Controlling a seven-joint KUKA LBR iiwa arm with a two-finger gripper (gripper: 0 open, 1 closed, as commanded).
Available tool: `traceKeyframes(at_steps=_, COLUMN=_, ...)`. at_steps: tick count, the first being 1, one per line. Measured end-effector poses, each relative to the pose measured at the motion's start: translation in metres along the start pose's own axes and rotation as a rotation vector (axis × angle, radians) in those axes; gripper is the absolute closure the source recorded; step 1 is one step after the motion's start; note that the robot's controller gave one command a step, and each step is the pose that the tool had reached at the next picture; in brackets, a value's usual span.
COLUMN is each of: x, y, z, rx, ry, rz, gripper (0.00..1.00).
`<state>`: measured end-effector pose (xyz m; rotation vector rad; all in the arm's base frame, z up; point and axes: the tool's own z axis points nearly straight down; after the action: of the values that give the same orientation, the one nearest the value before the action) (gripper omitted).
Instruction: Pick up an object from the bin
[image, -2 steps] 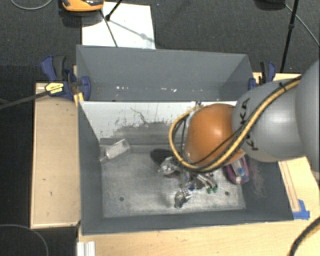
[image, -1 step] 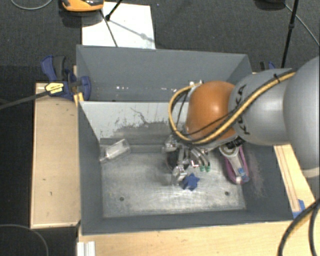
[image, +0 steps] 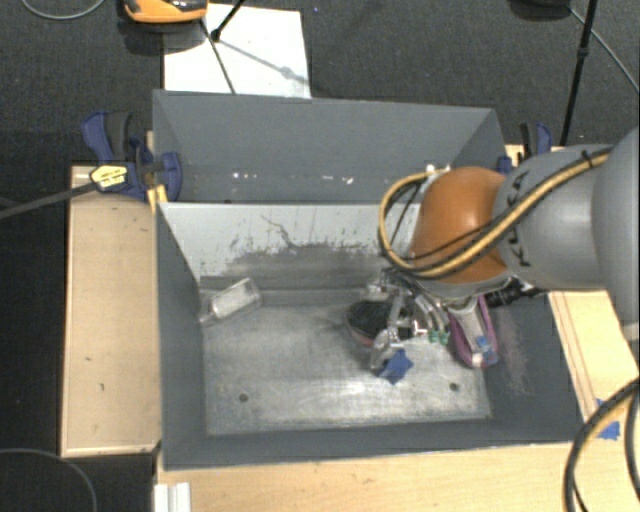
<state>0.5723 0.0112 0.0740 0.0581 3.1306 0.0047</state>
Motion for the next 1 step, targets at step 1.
traceKeyframes(at_steps=1, x=-0.0002, y=0.0016, z=-0.0008, rx=0.0, ry=-0.001, rz=-0.001, gripper=1.0)
